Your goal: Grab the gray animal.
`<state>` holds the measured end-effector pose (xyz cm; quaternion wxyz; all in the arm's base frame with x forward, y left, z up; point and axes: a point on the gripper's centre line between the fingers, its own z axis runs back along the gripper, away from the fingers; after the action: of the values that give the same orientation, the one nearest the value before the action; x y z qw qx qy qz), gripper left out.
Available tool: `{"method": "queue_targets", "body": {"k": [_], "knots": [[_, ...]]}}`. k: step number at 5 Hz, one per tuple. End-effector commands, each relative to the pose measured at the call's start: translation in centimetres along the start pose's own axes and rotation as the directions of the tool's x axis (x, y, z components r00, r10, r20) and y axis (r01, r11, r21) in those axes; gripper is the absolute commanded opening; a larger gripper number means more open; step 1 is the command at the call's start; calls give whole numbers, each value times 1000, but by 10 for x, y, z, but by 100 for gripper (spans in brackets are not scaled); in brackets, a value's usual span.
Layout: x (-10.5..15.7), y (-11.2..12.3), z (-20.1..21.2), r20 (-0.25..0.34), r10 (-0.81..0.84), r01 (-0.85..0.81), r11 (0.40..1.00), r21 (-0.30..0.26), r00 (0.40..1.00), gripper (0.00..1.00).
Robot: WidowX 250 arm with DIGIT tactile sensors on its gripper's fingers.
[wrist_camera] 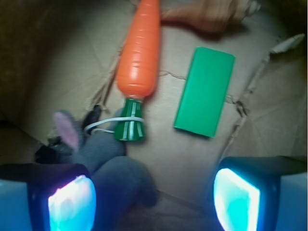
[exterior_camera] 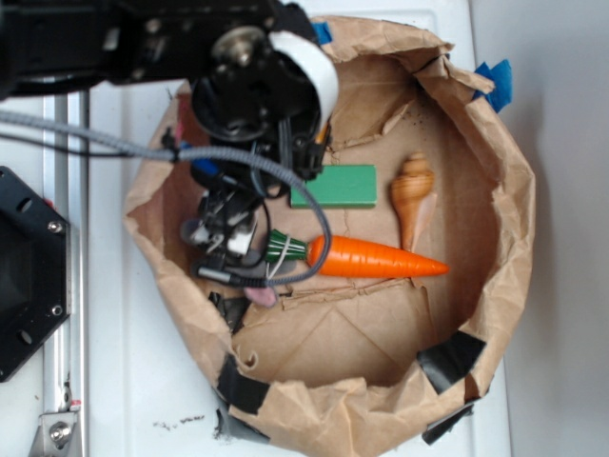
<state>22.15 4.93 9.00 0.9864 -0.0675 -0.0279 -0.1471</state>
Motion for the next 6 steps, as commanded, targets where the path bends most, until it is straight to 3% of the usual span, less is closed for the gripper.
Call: {"method": "queue_targets", "body": {"k": [1, 2, 6], "knots": [[11, -7, -3, 16, -38, 38, 999, 18, 999, 100], [12, -21, -8, 8, -76, 76, 997, -8, 997, 100], [18, -44, -21, 4, -139, 139, 990, -11, 990, 100]]}}
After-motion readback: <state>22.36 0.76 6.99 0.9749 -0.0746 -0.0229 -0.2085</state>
